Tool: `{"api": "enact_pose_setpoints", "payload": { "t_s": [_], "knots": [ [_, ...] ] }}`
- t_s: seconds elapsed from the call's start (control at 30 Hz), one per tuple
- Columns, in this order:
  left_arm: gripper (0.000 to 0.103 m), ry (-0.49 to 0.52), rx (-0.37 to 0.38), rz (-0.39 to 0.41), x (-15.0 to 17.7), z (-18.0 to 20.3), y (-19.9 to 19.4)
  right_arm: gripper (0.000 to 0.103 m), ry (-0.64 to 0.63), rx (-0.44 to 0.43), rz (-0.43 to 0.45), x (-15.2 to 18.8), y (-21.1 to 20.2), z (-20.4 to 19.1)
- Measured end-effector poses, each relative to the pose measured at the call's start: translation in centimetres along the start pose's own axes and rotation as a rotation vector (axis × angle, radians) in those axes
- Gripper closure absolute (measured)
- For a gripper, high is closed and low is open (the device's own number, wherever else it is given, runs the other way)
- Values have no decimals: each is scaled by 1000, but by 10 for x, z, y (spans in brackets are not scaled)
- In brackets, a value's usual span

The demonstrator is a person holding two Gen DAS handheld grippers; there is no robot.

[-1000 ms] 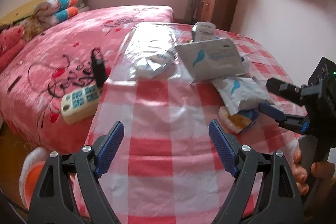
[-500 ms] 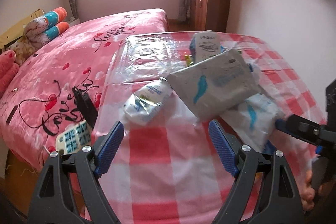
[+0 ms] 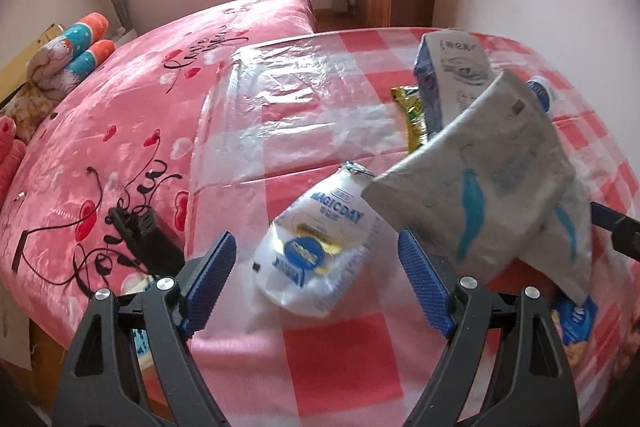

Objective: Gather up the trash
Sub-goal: 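Grasp the white MAGICDAY bag with the left tool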

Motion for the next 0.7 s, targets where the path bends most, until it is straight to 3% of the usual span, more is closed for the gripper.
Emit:
{"api": "enact_pose_setpoints", "payload": {
  "t_s": [0.37,0.5,0.7],
  "knots": [
    [20,-7,34,-32,-10,-3,25,5,-50,137,-38,-12,12,9],
    [30,-32,63,-22,-7,-1,24,6,-61,157,-37,-14,11,13],
    [32,17,92,-8,4,29,15,6,-61,204,-33,-16,5,22]
  ]
}}
Point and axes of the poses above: each gripper's, at about its wrist camera, not at the fingertips, and y roughly the way its jaws point, z to its right, x to its underside, the point moved 5 cm from there along y, roughly the way its jaws point, and after that the axes turned 13 degrees about -z, right-handed, at the moved point
